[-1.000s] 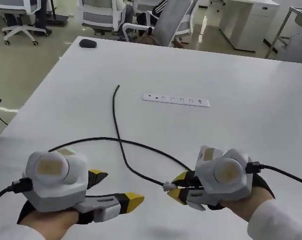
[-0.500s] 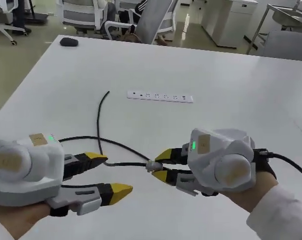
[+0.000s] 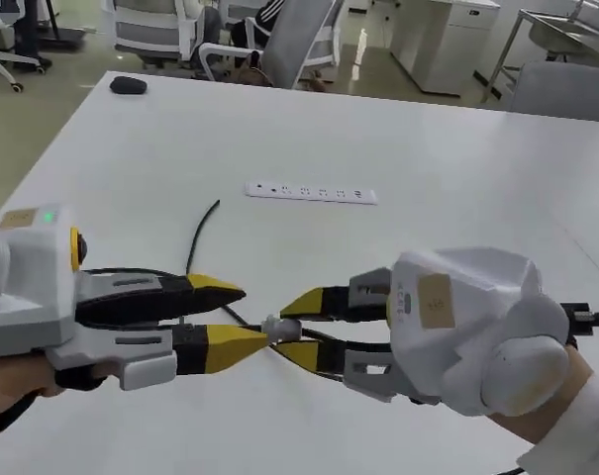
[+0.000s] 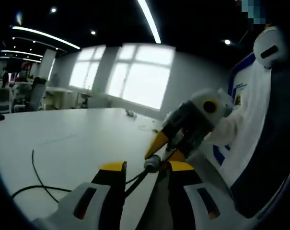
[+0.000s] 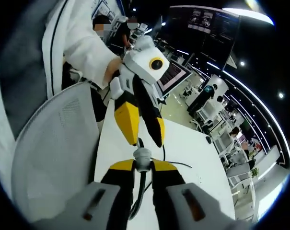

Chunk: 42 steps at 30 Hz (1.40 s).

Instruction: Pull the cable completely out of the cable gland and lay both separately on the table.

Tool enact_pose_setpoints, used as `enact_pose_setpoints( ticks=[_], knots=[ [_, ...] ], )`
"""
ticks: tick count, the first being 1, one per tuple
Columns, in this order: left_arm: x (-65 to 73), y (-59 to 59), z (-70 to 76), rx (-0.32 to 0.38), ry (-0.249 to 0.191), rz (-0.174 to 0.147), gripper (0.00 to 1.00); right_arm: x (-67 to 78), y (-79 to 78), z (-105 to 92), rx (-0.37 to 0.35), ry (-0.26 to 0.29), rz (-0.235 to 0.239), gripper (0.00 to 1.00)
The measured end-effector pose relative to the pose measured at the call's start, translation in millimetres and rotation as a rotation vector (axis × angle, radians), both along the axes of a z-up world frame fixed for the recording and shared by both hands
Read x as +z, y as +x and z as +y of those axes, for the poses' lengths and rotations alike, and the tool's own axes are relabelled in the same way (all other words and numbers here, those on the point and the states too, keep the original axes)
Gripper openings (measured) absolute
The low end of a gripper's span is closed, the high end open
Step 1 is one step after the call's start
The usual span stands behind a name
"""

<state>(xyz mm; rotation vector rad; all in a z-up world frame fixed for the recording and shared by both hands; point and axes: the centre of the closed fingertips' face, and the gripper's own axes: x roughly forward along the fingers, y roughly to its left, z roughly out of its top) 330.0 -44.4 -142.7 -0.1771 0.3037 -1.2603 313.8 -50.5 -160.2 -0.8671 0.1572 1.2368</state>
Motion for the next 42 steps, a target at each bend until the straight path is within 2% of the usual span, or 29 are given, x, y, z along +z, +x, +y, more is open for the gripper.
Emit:
enact_pose_setpoints(
  ticks=[3, 5, 6, 7, 8, 9, 10, 12, 15, 16, 17, 18, 20, 22, 24, 25, 26, 27, 29, 30, 31, 32, 33, 34, 37, 39, 40, 41, 42],
  knots=[
    [0.7, -3.9, -2.4, -0.036, -0.009, 0.023, 0.30, 8.5, -3.1, 3.1, 0.022, 0.015, -0.023, 0.11],
    [6.8, -4.4, -5.1, -0.047, -0.046, 0.027, 0.27, 9.4, -3.7, 4.2, 0.025, 0.026, -0.013, 0.11],
    [8.3, -4.7, -7.4, -0.055, -0.060, 0.050, 0.25, 9.6, -3.6, 4.5, 0.025, 0.030, -0.015, 0.11],
    [7.6, -6.4, -9.6, -0.073, -0.061, 0.077, 0.22, 10.5, -2.8, 4.4, 0.028, 0.027, -0.034, 0.10],
    [3.9, -10.1, -11.7, -0.115, -0.045, 0.090, 0.20, 11.3, -3.2, 3.9, 0.039, 0.017, -0.049, 0.10],
    [3.2, -6.7, -11.0, -0.106, -0.041, 0.077, 0.19, 10.5, -4.9, 4.1, 0.041, 0.015, -0.044, 0.10],
    [1.9, -6.5, -10.1, -0.113, -0.036, 0.082, 0.17, 10.7, -6.1, 3.7, 0.049, 0.009, -0.050, 0.10],
    [4.9, -10.8, -11.0, -0.142, -0.059, 0.105, 0.17, 14.4, -9.1, 3.5, 0.065, 0.008, -0.071, 0.10],
    [8.5, -14.1, -13.4, -0.165, -0.066, 0.091, 0.17, 18.8, -11.6, 2.8, 0.082, 0.001, -0.096, 0.10],
    [9.2, -14.8, -13.9, -0.172, -0.065, 0.094, 0.17, 19.7, -12.3, 2.8, 0.083, 0.002, -0.095, 0.11],
    [9.4, -15.3, -14.0, -0.177, -0.058, 0.114, 0.17, 19.6, -12.7, 3.0, 0.084, 0.002, -0.096, 0.11],
    [10.5, -15.2, -14.6, -0.177, -0.049, 0.113, 0.17, 20.0, -12.5, 3.3, 0.080, 0.008, -0.095, 0.11],
    [14.5, -11.6, -14.5, -0.150, -0.036, 0.055, 0.16, 23.0, -8.4, 2.2, 0.066, 0.036, -0.090, 0.11],
    [21.6, -12.0, -13.3, -0.147, -0.040, -0.012, 0.15, 29.4, -8.5, 3.8, 0.061, 0.114, -0.028, 0.12],
    [30.0, -12.4, -9.4, -0.143, -0.057, -0.016, 0.15, 42.1, -8.8, 4.8, 0.076, 0.196, -0.014, 0.12],
    [31.3, -12.3, -8.8, -0.141, -0.056, -0.023, 0.15, 44.0, -8.9, 4.1, 0.070, 0.212, 0.001, 0.14],
    [35.1, -12.1, -5.7, -0.139, -0.043, -0.058, 0.15, 51.3, -7.8, 2.1, 0.061, 0.260, 0.035, 0.16],
    [36.2, -12.0, -4.9, -0.138, -0.041, -0.066, 0.15, 56.9, -7.6, 0.9, 0.062, 0.298, 0.061, 0.19],
    [42.1, -13.1, -1.4, -0.135, -0.044, -0.087, 0.15, 68.5, -9.4, -2.0, 0.067, 0.402, 0.172, 0.27],
    [45.9, -12.8, 0.7, -0.131, -0.044, -0.110, 0.15, 73.4, -12.5, -3.4, 0.075, 0.473, 0.285, 0.27],
    [48.9, -13.7, 1.6, -0.133, -0.048, -0.123, 0.15, 76.3, -12.8, -4.1, 0.073, 0.523, 0.356, 0.26],
    [52.1, -13.6, 2.4, -0.128, -0.052, -0.135, 0.15, 81.0, -10.6, -5.3, 0.058, 0.613, 0.459, 0.25],
    [56.9, -13.8, 3.4, -0.125, -0.057, -0.155, 0.15, 81.9, -8.3, -5.1, 0.041, 0.649, 0.505, 0.26],
    [61.0, -15.0, 3.5, -0.128, -0.062, -0.161, 0.15, 82.8, -9.1, -3.9, 0.044, 0.674, 0.545, 0.28],
    [70.2, -18.3, 2.1, -0.129, -0.074, -0.182, 0.15, 78.8, -10.9, 2.4, 0.060, 0.639, 0.516, 0.29],
    [77.0, -21.7, 0.2, -0.136, -0.090, -0.195, 0.15, 75.7, -14.5, 8.9, 0.082, 0.612, 0.525, 0.24],
    [78.0, -22.3, -0.5, -0.139, -0.094, -0.196, 0.15, 78.5, -14.5, 9.5, 0.087, 0.635, 0.538, 0.20],
    [78.1, -22.8, -0.9, -0.143, -0.096, -0.196, 0.15, 86.0, -15.3, 11.9, 0.095, 0.689, 0.576, 0.14],
    [78.9, -22.8, 0.0, -0.141, -0.101, -0.197, 0.15, 83.1, -15.6, 10.7, 0.096, 0.672, 0.588, 0.13]
  ],
)
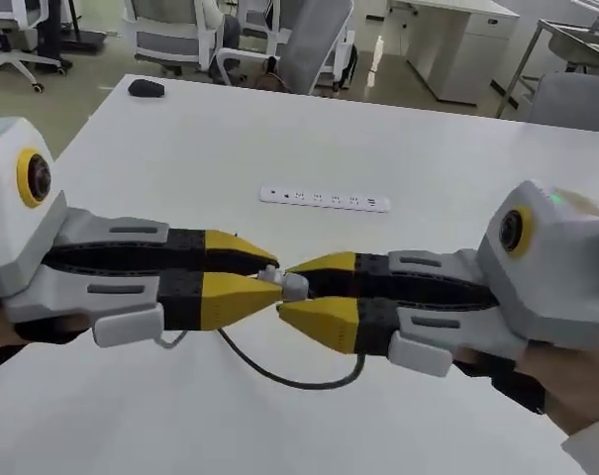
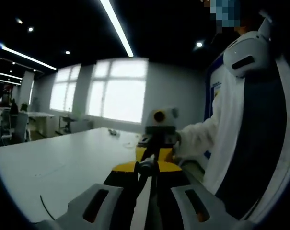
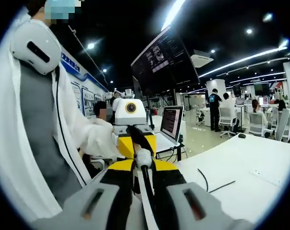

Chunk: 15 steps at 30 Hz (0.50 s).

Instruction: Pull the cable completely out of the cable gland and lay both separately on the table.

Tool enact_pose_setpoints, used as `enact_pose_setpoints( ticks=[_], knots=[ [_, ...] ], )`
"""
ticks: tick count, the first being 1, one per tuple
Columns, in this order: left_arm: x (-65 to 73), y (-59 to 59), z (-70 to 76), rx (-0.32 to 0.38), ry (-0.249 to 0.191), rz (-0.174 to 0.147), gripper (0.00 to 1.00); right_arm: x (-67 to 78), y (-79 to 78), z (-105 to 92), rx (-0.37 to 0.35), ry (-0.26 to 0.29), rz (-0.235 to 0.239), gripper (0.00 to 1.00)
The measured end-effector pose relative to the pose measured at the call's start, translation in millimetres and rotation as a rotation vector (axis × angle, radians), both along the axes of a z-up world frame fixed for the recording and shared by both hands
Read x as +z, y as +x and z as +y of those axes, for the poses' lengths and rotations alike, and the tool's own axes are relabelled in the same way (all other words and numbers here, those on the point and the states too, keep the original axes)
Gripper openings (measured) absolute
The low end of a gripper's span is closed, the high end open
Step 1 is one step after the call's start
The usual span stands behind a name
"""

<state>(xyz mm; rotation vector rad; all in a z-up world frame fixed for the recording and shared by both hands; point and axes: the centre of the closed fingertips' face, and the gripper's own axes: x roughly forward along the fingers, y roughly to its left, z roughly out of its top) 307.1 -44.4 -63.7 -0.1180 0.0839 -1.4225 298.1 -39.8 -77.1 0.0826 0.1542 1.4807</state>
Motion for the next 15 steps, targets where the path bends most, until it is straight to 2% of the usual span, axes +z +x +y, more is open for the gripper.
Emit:
enact_pose_setpoints(
  ticks=[5, 6, 7, 8, 9, 10, 11, 12, 13, 14, 15],
  knots=[
    [2.7, -0.8, 1.7, 0.004, -0.022, 0.008, 0.15, 1.4, -1.3, 2.3, -0.001, -0.001, 0.006, 0.12],
    [3.3, -1.5, 1.8, 0.000, -0.026, 0.006, 0.15, 3.1, -2.2, 3.0, 0.002, 0.003, 0.020, 0.12],
    [4.3, -4.4, 1.7, -0.020, -0.031, -0.013, 0.16, 3.7, -4.1, 3.2, 0.014, 0.003, 0.035, 0.12],
    [4.6, -5.0, 1.6, -0.026, -0.029, -0.049, 0.16, 3.7, -4.7, 3.4, 0.017, 0.003, 0.036, 0.11],
    [5.0, -5.1, 1.1, -0.018, -0.022, -0.124, 0.16, 3.6, -3.9, 2.8, 0.018, 0.002, 0.028, 0.11],
    [4.5, -6.2, 0.6, -0.019, -0.014, -0.150, 0.16, 3.9, -4.0, 2.8, 0.025, -0.001, 0.009, 0.11],
    [3.3, -6.9, 0.3, -0.023, -0.005, -0.151, 0.17, 3.8, -4.1, 2.6, 0.027, -0.003, 0.006, 0.11],
    [3.8, -7.7, -0.5, -0.031, -0.007, -0.119, 0.17, 3.9, -6.3, 2.8, 0.039, -0.015, -0.016, 0.11],
    [4.5, -9.0, -0.9, -0.044, -0.010, -0.102, 0.17, 5.1, -7.7, 3.0, 0.046, -0.013, -0.023, 0.11],
    [5.7, -9.0, -1.1, -0.053, -0.016, -0.094, 0.17, 6.7, -9.0, 3.2, 0.051, -0.010, -0.037, 0.11],
    [6.2, -10.3, -1.4, -0.061, -0.020, -0.103, 0.17, 7.1, -9.0, 2.9, 0.055, -0.009, -0.041, 0.11]
  ],
)
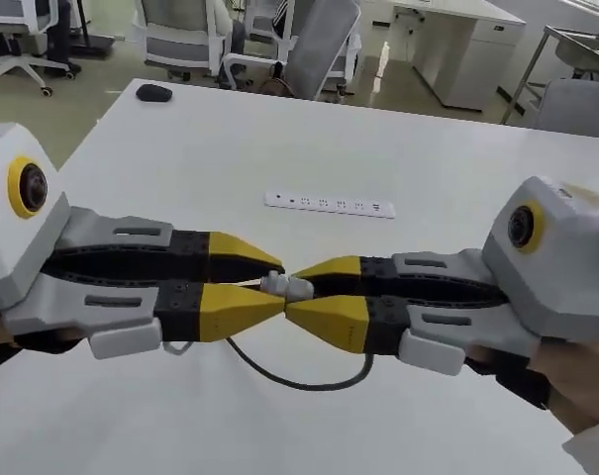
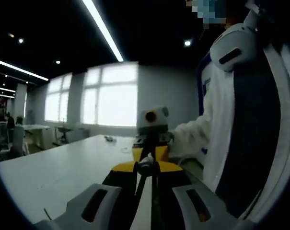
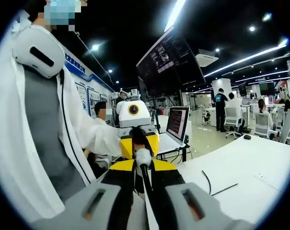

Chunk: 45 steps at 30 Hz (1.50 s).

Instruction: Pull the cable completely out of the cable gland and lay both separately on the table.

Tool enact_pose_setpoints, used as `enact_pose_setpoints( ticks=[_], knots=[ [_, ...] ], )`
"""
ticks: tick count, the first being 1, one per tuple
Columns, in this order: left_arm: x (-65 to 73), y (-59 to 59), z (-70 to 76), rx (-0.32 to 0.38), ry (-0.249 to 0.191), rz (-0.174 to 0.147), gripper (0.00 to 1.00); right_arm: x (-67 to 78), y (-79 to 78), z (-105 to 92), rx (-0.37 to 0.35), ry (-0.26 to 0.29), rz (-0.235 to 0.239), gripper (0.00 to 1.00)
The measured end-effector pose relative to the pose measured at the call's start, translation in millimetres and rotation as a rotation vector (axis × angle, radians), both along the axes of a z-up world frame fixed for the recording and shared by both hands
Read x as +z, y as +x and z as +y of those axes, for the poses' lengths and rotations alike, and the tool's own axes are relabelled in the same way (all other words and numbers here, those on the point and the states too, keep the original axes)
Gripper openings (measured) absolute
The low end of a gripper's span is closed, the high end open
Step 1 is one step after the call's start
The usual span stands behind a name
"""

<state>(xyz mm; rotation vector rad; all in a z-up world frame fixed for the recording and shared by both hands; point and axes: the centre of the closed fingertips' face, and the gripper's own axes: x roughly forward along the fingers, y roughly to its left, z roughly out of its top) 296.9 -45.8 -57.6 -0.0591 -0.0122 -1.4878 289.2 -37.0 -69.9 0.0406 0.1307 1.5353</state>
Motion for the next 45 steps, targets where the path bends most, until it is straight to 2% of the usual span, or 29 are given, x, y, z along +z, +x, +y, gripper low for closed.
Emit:
enact_pose_setpoints(
  ticks=[1, 2, 3, 4, 5, 7, 8, 9, 12, 16, 17, 18, 19, 20, 21, 23, 24, 26, 27, 30, 31, 32, 33, 34, 35, 37, 39, 41, 45],
  knots=[
    [0.8, -0.9, -0.4, -0.010, -0.002, -0.039, 0.17, 0.1, -0.3, 0.3, 0.005, -0.002, 0.000, 0.11],
    [0.4, -0.6, -0.7, -0.007, 0.000, -0.043, 0.17, 0.0, -0.1, 0.1, 0.007, -0.004, -0.012, 0.11],
    [-0.1, -0.3, -1.1, -0.009, 0.003, -0.031, 0.17, -0.3, -0.4, 0.5, 0.010, -0.009, -0.041, 0.11],
    [-1.0, -1.2, -2.2, -0.023, 0.008, 0.015, 0.17, -0.8, -1.4, 0.7, 0.018, -0.016, -0.069, 0.11],
    [-0.9, 0.0, -2.6, -0.022, 0.005, 0.037, 0.17, -0.5, -1.2, 1.3, 0.015, -0.019, -0.083, 0.11],
    [-0.5, 2.4, -2.0, -0.018, 0.010, 0.031, 0.17, -0.6, -0.4, 1.3, 0.011, -0.025, -0.105, 0.11],
    [-1.6, 3.3, -2.1, -0.017, 0.022, 0.045, 0.17, -0.6, -0.1, 1.2, 0.011, -0.027, -0.112, 0.11],
    [-2.3, 3.7, -2.1, -0.016, 0.028, 0.051, 0.17, -1.6, 0.6, 1.7, 0.006, -0.036, -0.150, 0.11],
    [-4.2, 4.8, -1.5, -0.015, 0.041, 0.059, 0.18, -2.1, 1.8, 1.2, 0.000, -0.044, -0.199, 0.11],
    [-2.3, 4.7, -0.7, -0.029, 0.027, 0.142, 0.18, 1.9, 0.3, 1.3, 0.006, -0.047, -0.286, 0.11],
    [-3.3, 3.9, -0.1, -0.037, 0.029, 0.205, 0.18, 2.6, -0.1, 1.8, 0.006, -0.049, -0.311, 0.11],
    [-4.2, 4.1, 0.3, -0.040, 0.033, 0.224, 0.18, 3.2, 0.2, 1.9, 0.005, -0.050, -0.331, 0.11],
    [-5.5, 5.7, 1.7, -0.052, 0.032, 0.262, 0.17, 3.6, 0.9, 2.7, 0.005, -0.062, -0.410, 0.11],
    [-5.5, 5.6, 1.8, -0.065, 0.031, 0.268, 0.17, 2.4, -1.9, 3.5, 0.016, -0.067, -0.414, 0.11],
    [-7.3, 4.4, 1.9, -0.076, 0.037, 0.299, 0.17, 1.9, -2.7, 4.1, 0.019, -0.071, -0.420, 0.11],
    [-6.4, 3.2, -1.1, -0.074, 0.037, 0.293, 0.17, 1.9, -2.5, 4.3, 0.023, -0.069, -0.423, 0.11],
    [-5.6, 2.1, -2.4, -0.081, 0.033, 0.307, 0.17, 2.0, -2.9, 4.4, 0.025, -0.065, -0.433, 0.11],
    [-6.1, 1.8, -1.0, -0.092, 0.026, 0.365, 0.16, 1.4, -3.0, 5.3, 0.023, -0.063, -0.447, 0.11],
    [-6.7, 3.6, -0.1, -0.088, 0.023, 0.358, 0.16, 1.3, -1.8, 5.7, 0.019, -0.063, -0.443, 0.11],
    [-9.0, 6.2, 1.4, -0.058, 0.015, 0.307, 0.16, -1.8, 4.5, 3.6, 0.004, -0.056, -0.310, 0.12],
    [-9.4, 8.3, 2.4, -0.045, 0.014, 0.288, 0.15, -2.3, 5.3, 2.9, 0.002, -0.055, -0.291, 0.13],
    [-9.3, 11.0, 3.7, -0.028, 0.013, 0.262, 0.15, -3.0, 5.7, 0.7, 0.006, -0.044, -0.221, 0.16],
    [-7.9, 12.9, 6.6, -0.013, 0.011, 0.206, 0.15, -2.8, 6.0, -1.0, 0.006, -0.029, -0.160, 0.19],
    [-5.9, 12.7, 7.5, -0.009, 0.006, 0.179, 0.15, -0.7, 8.2, -3.6, -0.003, 0.001, -0.084, 0.22],
    [-4.0, 11.5, 8.4, -0.011, 0.004, 0.155, 0.15, 0.8, 9.5, -5.3, -0.006, 0.024, -0.036, 0.22],
    [1.0, 10.2, 8.4, -0.003, 0.002, 0.075, 0.15, 9.5, 12.9, -6.5, -0.014, 0.100, 0.117, 0.17],
    [1.6, 10.0, 7.9, 0.001, 0.014, 0.032, 0.15, 9.1, 14.7, -5.1, -0.013, 0.110, 0.188, 0.15],
    [1.0, 10.0, 6.8, -0.001, 0.022, 0.011, 0.15, 11.4, 12.1, -2.6, 0.009, 0.119, 0.228, 0.20],
    [2.8, 8.8, 5.0, -0.014, 0.013, -0.004, 0.15, 15.9, 13.8, -1.2, -0.001, 0.139, 0.228, 0.15]
  ],
)
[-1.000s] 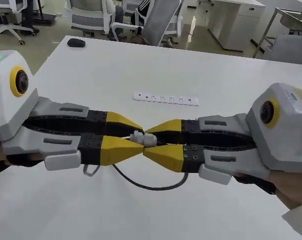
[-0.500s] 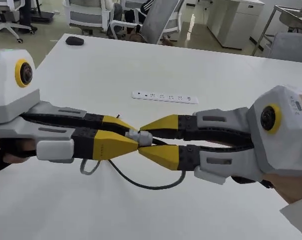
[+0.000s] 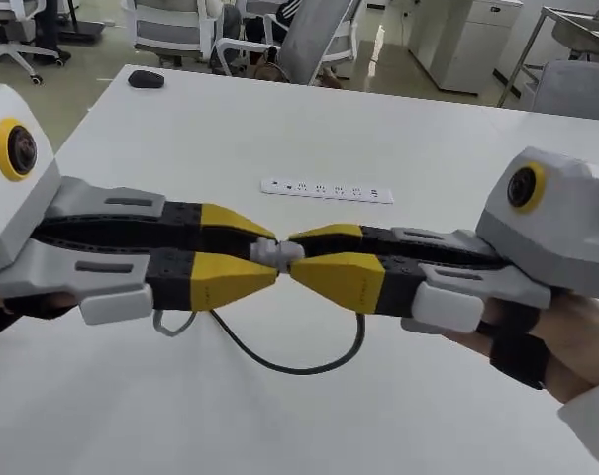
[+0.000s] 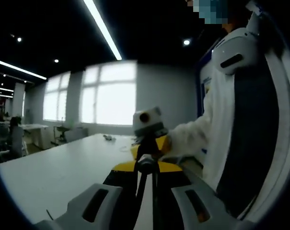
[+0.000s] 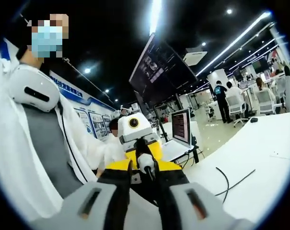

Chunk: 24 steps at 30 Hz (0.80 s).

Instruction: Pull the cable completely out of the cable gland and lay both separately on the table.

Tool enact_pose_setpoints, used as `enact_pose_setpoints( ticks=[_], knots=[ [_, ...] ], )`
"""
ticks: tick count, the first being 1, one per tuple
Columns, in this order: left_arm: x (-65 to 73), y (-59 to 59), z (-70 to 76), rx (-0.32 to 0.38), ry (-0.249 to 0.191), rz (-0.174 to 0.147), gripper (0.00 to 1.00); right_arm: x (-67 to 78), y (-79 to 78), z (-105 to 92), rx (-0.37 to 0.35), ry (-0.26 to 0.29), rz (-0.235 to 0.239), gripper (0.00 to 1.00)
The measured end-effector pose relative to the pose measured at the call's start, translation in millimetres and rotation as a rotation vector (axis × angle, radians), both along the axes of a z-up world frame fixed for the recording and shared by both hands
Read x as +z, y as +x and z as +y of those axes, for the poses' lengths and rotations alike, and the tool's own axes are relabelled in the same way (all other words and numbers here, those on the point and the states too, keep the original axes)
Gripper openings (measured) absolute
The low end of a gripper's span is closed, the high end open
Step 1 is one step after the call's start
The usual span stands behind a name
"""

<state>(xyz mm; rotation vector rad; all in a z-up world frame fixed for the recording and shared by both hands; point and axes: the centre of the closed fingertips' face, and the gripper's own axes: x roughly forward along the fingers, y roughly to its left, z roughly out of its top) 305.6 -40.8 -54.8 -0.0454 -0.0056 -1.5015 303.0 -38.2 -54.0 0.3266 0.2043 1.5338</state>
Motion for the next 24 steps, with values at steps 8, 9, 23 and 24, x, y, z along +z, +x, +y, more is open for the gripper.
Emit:
enact_pose_setpoints(
  ticks=[8, 9, 23, 24],
  knots=[
    [2.3, -2.0, -4.8, 0.007, -0.017, -0.015, 0.15, 1.0, -3.5, -3.0, 0.021, -0.011, 0.000, 0.12],
    [3.5, -1.6, -5.0, 0.010, -0.025, -0.014, 0.15, 3.5, -4.3, -3.0, 0.020, -0.010, -0.026, 0.12],
    [4.7, -5.9, -9.4, 0.023, -0.017, -0.051, 0.15, 1.1, -9.7, -4.4, 0.095, -0.069, -0.023, 0.12],
    [5.0, -6.1, -9.7, 0.023, -0.017, -0.052, 0.15, 0.8, -9.8, -4.2, 0.100, -0.071, -0.015, 0.12]
  ],
)
